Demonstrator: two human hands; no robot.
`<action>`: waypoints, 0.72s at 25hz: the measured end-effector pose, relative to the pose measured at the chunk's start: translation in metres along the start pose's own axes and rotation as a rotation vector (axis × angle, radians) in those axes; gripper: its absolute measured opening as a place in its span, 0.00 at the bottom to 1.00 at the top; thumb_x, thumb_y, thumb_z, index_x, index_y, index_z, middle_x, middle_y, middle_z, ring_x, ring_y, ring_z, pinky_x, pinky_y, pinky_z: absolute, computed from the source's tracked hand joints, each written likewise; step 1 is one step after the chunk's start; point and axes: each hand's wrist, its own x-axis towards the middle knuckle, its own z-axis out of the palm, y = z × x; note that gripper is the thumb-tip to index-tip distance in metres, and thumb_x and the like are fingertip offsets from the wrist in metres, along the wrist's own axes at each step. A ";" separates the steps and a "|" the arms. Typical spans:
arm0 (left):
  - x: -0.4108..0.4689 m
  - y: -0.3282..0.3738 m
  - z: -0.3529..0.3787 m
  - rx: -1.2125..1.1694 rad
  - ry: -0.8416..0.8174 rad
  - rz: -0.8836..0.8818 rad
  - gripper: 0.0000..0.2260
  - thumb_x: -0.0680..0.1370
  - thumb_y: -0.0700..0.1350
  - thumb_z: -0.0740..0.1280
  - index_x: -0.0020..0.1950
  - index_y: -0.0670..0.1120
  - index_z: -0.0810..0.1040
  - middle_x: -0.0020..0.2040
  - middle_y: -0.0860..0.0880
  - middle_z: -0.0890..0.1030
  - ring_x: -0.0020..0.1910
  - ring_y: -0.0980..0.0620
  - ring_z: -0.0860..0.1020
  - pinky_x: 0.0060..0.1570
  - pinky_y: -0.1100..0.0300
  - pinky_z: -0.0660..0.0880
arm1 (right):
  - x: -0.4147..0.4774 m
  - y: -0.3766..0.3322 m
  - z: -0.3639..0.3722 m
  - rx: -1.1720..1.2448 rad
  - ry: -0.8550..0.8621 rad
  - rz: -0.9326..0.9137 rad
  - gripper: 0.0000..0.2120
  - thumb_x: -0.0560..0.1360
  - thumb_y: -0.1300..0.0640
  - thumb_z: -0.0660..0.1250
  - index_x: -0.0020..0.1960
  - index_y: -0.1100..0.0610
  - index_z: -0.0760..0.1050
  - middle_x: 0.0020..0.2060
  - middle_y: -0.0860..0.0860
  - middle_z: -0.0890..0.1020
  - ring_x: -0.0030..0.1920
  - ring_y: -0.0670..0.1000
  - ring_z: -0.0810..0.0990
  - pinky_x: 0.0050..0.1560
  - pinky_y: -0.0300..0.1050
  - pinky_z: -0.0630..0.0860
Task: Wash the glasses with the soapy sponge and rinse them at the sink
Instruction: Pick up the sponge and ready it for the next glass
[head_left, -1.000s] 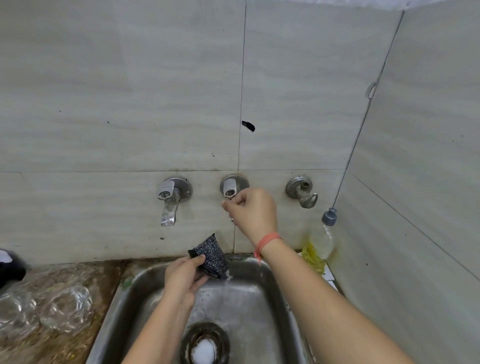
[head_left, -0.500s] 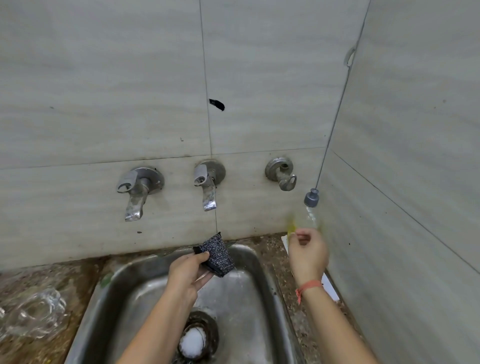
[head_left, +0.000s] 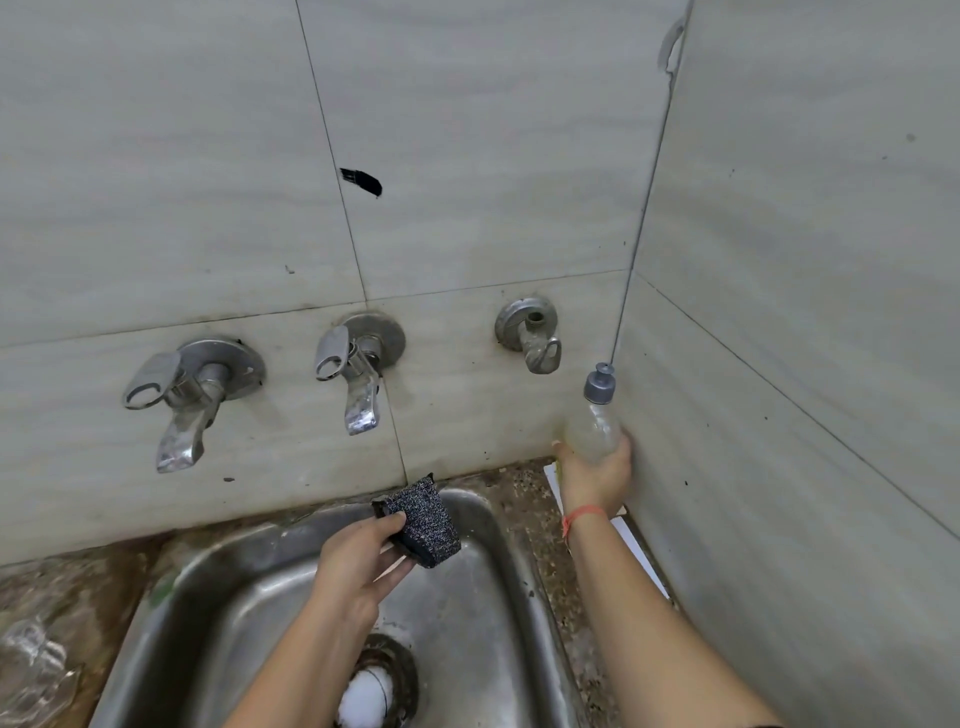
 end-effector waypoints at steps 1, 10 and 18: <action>-0.001 0.000 -0.001 -0.009 0.000 -0.007 0.03 0.77 0.34 0.66 0.45 0.40 0.75 0.41 0.43 0.80 0.39 0.47 0.78 0.38 0.55 0.75 | 0.001 -0.002 -0.001 -0.023 0.005 0.009 0.24 0.64 0.60 0.77 0.58 0.53 0.75 0.48 0.44 0.79 0.47 0.50 0.78 0.47 0.40 0.70; -0.036 0.001 -0.031 -0.213 -0.019 -0.147 0.03 0.79 0.38 0.64 0.45 0.42 0.73 0.41 0.44 0.77 0.39 0.47 0.76 0.32 0.54 0.78 | -0.062 -0.007 -0.045 -0.218 -0.304 -0.436 0.25 0.62 0.60 0.77 0.57 0.48 0.77 0.45 0.41 0.81 0.46 0.44 0.78 0.45 0.41 0.73; -0.090 0.000 -0.086 -0.441 -0.065 -0.144 0.04 0.79 0.40 0.65 0.46 0.40 0.73 0.41 0.42 0.79 0.42 0.44 0.77 0.56 0.50 0.75 | -0.103 -0.018 -0.058 -0.725 -0.420 -1.316 0.31 0.58 0.63 0.73 0.60 0.52 0.74 0.54 0.49 0.81 0.51 0.56 0.80 0.52 0.48 0.74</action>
